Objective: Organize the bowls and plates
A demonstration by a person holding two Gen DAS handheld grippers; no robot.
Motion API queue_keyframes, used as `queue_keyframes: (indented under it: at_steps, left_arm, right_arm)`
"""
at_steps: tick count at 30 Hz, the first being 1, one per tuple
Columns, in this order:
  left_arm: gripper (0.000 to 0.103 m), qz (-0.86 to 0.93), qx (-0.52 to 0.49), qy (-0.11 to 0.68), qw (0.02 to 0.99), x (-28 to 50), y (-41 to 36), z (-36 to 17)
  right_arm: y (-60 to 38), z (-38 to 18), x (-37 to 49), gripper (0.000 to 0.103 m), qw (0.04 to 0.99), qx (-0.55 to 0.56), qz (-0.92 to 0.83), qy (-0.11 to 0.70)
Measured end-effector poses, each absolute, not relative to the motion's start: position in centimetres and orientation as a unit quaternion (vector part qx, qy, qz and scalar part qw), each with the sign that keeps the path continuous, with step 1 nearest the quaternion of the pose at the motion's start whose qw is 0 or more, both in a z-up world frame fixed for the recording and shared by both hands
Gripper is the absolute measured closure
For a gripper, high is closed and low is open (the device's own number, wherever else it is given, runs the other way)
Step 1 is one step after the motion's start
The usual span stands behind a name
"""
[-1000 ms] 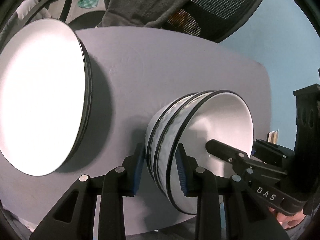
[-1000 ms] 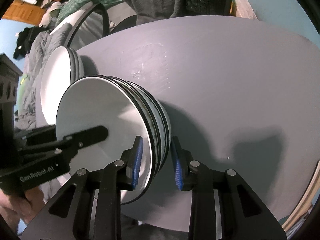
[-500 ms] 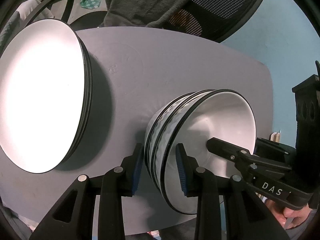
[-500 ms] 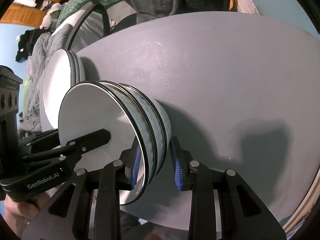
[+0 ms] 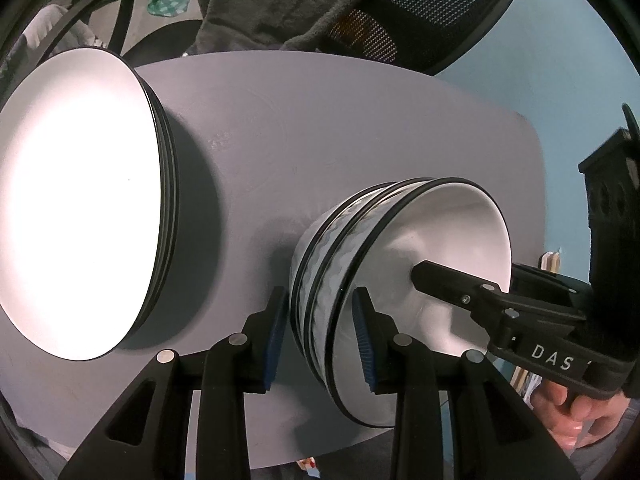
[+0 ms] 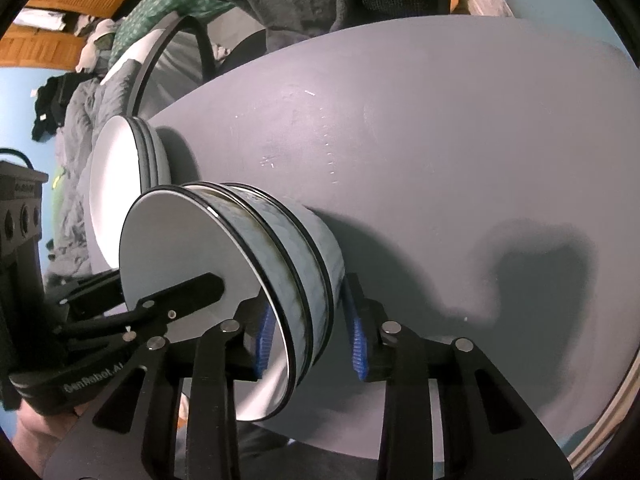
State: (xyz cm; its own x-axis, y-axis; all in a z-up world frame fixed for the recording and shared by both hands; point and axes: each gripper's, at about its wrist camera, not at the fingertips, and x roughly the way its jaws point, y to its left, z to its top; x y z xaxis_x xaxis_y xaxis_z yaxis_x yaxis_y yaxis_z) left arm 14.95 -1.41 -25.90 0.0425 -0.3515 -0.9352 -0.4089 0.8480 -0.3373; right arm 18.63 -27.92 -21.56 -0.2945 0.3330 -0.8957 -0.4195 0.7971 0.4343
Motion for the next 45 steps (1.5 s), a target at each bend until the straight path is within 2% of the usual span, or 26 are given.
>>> queue_keyframes:
  at_steps: [2, 7, 36, 45]
  left_arm:
    - [0.072, 0.019, -0.274, 0.691, 0.668, 15.1, -1.3, -26.0]
    - [0.080, 0.013, -0.260, 0.688, 0.677, 15.1, -1.2, -25.8]
    - [0.082, 0.008, -0.216, 0.699, 0.682, 14.6, -2.1, -25.2]
    - [0.083, 0.026, -0.243, 0.702, 0.669, 12.2, -0.4, -24.8]
  right_arm:
    - [-28.0, -21.2, 18.4, 0.083, 0.603, -0.040, 0.315, 0.732]
    - [-27.9, -20.8, 18.1, 0.084, 0.618, -0.056, 0.313, 0.719]
    - [-27.2, -20.4, 17.6, 0.085, 0.628, -0.062, 0.272, 0.727]
    - [-25.9, -19.9, 16.2, 0.086, 0.621, -0.060, 0.268, 0.734]
